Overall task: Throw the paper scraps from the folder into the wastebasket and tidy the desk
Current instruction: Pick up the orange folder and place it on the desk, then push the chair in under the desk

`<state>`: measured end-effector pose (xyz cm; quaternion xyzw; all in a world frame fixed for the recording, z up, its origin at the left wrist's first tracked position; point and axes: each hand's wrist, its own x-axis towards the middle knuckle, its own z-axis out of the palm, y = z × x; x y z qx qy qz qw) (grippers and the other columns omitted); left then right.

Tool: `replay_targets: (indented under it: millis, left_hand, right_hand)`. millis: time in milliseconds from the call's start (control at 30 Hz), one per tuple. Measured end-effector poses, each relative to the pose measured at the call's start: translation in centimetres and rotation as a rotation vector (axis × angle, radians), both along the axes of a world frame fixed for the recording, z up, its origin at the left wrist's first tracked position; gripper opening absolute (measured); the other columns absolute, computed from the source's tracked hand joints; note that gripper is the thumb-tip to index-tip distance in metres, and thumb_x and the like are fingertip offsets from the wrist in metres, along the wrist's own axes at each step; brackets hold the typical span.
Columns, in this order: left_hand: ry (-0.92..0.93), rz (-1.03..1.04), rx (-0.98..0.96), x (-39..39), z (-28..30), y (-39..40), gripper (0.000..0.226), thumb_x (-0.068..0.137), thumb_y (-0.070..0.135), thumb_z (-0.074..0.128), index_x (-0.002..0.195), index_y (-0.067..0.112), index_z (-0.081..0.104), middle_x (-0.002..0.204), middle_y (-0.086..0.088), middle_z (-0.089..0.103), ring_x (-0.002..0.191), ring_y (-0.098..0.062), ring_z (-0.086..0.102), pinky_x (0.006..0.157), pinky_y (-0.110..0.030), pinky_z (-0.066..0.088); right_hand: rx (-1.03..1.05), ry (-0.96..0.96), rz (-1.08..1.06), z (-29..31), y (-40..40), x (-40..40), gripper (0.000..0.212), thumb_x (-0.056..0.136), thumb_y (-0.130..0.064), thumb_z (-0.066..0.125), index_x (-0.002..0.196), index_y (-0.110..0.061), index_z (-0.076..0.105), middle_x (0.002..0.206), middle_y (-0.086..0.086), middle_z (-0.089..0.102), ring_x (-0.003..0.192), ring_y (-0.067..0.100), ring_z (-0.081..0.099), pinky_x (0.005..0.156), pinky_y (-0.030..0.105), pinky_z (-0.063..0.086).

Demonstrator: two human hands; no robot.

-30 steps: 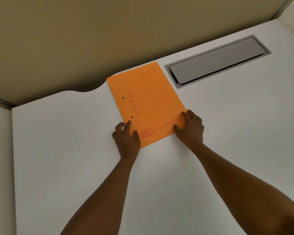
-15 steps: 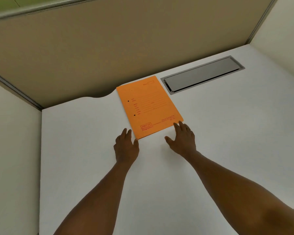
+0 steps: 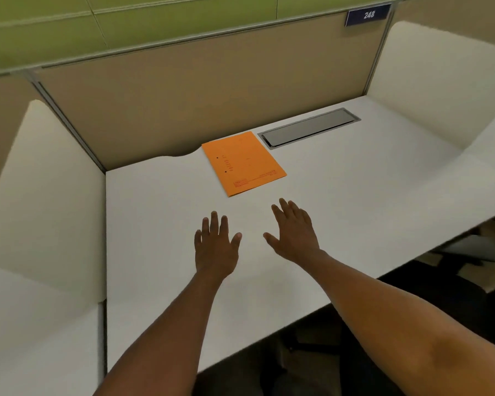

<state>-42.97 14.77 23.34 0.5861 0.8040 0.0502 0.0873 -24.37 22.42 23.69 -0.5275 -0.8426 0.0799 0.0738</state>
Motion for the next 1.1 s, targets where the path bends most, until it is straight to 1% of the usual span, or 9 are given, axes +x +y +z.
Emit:
replay_targets:
  millis: [100, 233, 400, 600, 700, 900, 1100]
  left_hand:
    - [-0.03, -0.01, 0.036, 2.3, 0.9, -5.5, 0.064, 0.102, 0.052, 0.016, 0.156, 0.018, 0.011, 0.165, -0.006, -0.003, 0.151, -0.027, -0.004, 0.121, -0.047, 0.004]
    - [-0.021, -0.024, 0.061, 5.0, 2.1, -11.6, 0.066, 0.1, 0.056, 0.014, 0.156, 0.021, 0.01, 0.165, -0.005, -0.005, 0.151, -0.026, -0.007, 0.12, -0.046, 0.0]
    - [-0.009, -0.031, 0.055, 7.3, 3.3, -16.6, 0.068, 0.098, 0.059, 0.014, 0.155, 0.022, 0.014, 0.165, -0.004, -0.004, 0.151, -0.027, -0.006, 0.12, -0.047, 0.0]
    - [-0.048, -0.048, 0.094, 10.6, 3.8, -19.1, 0.066, 0.099, 0.058, 0.016, 0.155, 0.022, 0.018, 0.165, -0.002, -0.002, 0.151, -0.025, -0.008, 0.119, -0.046, -0.004]
    - [-0.055, -0.066, 0.113, 13.1, 4.0, -19.7, 0.066, 0.099, 0.059, 0.017, 0.155, 0.024, 0.019, 0.165, -0.001, -0.001, 0.15, -0.024, -0.009, 0.117, -0.044, -0.009]
    - [-0.06, -0.086, 0.128, 18.9, 4.4, -21.1, 0.067, 0.098, 0.06, 0.019, 0.155, 0.024, 0.019, 0.165, -0.001, -0.001, 0.151, -0.024, -0.008, 0.113, -0.041, -0.014]
    - [-0.046, -0.079, 0.166, 26.6, 5.7, -22.6, 0.067, 0.098, 0.061, 0.021, 0.154, 0.024, 0.021, 0.165, -0.002, 0.001, 0.151, -0.024, -0.007, 0.114, -0.043, -0.012]
  right_hand:
    - [0.023, -0.004, -0.017, 0.7, -5.9, 2.3, 0.076, 0.094, -0.056, 0.046, 0.154, -0.017, 0.019, 0.163, 0.007, 0.01, 0.15, 0.026, 0.007, 0.119, 0.044, 0.009]
    - [0.027, 0.004, -0.062, 1.2, -12.3, 4.9, 0.076, 0.093, -0.06, 0.042, 0.153, -0.02, 0.019, 0.164, 0.004, 0.01, 0.15, 0.025, 0.005, 0.119, 0.043, 0.006]
    - [0.022, -0.016, -0.085, 1.9, -18.1, 7.6, 0.075, 0.092, -0.063, 0.04, 0.153, -0.023, 0.019, 0.163, 0.002, 0.012, 0.15, 0.024, 0.007, 0.119, 0.044, 0.006]
    - [0.04, -0.008, -0.108, 3.1, -21.5, 11.2, 0.074, 0.092, -0.063, 0.041, 0.152, -0.024, 0.02, 0.163, 0.002, 0.014, 0.15, 0.024, 0.008, 0.119, 0.045, 0.007]
    - [0.057, 0.014, -0.13, 3.7, -22.5, 13.5, 0.074, 0.091, -0.064, 0.042, 0.151, -0.027, 0.022, 0.163, 0.0, 0.015, 0.15, 0.024, 0.009, 0.118, 0.045, 0.006]
    - [0.09, 0.034, -0.131, 4.8, -24.2, 19.0, 0.075, 0.091, -0.064, 0.044, 0.151, -0.026, 0.023, 0.162, 0.001, 0.019, 0.149, 0.024, 0.011, 0.118, 0.043, 0.005]
    - [0.112, 0.056, -0.087, 6.3, -24.9, 26.0, 0.076, 0.091, -0.063, 0.045, 0.151, -0.024, 0.022, 0.161, 0.002, 0.019, 0.149, 0.023, 0.011, 0.118, 0.044, 0.005]
